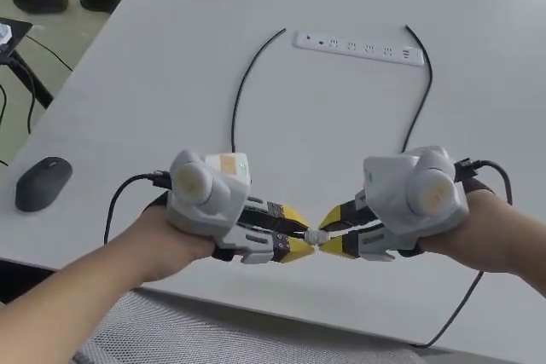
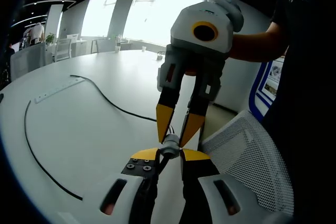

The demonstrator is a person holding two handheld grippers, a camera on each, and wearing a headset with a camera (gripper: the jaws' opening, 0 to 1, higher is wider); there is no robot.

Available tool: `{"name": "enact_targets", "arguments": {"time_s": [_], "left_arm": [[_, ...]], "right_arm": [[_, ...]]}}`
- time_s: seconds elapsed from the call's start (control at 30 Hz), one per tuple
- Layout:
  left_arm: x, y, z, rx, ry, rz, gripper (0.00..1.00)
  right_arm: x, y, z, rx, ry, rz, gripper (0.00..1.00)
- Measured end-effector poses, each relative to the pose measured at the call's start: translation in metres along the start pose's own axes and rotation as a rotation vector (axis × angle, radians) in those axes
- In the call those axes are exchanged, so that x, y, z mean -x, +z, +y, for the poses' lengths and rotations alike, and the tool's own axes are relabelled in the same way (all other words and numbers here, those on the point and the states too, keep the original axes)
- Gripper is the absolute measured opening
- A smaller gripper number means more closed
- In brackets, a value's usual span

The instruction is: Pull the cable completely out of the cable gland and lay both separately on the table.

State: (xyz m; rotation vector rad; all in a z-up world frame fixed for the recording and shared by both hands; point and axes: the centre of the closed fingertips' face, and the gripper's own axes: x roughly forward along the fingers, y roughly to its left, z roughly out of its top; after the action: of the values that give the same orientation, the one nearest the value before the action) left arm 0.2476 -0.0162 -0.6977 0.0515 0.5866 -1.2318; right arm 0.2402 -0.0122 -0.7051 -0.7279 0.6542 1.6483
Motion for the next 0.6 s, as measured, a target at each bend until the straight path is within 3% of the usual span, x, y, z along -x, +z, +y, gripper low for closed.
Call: {"name": "enact_targets", "arguments": {"time_s": [0.3, 0.37, 0.4, 0.6], "left_arm": [[-0.0026, -0.0006, -0.0019, -0.018, 0.000, 0.015, 0.16], [-0.0017, 0.0000, -0.0018, -0.004, -0.002, 0.016, 0.15], [-0.0009, -0.0004, -0.0031, 0.035, -0.008, 0.026, 0.15], [0.0004, 0.0021, -0.0036, 0.001, 0.003, 0.027, 0.15]], "right_arm": [[0.0001, -0.0020, 0.0010, 0.016, -0.020, 0.006, 0.07], [0.0011, -0.0012, 0.0013, 0.002, -0.023, -0.008, 0.07], [0.0013, -0.0007, 0.0021, -0.001, -0.020, -0.016, 0.07], [0.0038, 0.0021, 0.0003, -0.032, -0.017, -0.046, 0.08]]}}
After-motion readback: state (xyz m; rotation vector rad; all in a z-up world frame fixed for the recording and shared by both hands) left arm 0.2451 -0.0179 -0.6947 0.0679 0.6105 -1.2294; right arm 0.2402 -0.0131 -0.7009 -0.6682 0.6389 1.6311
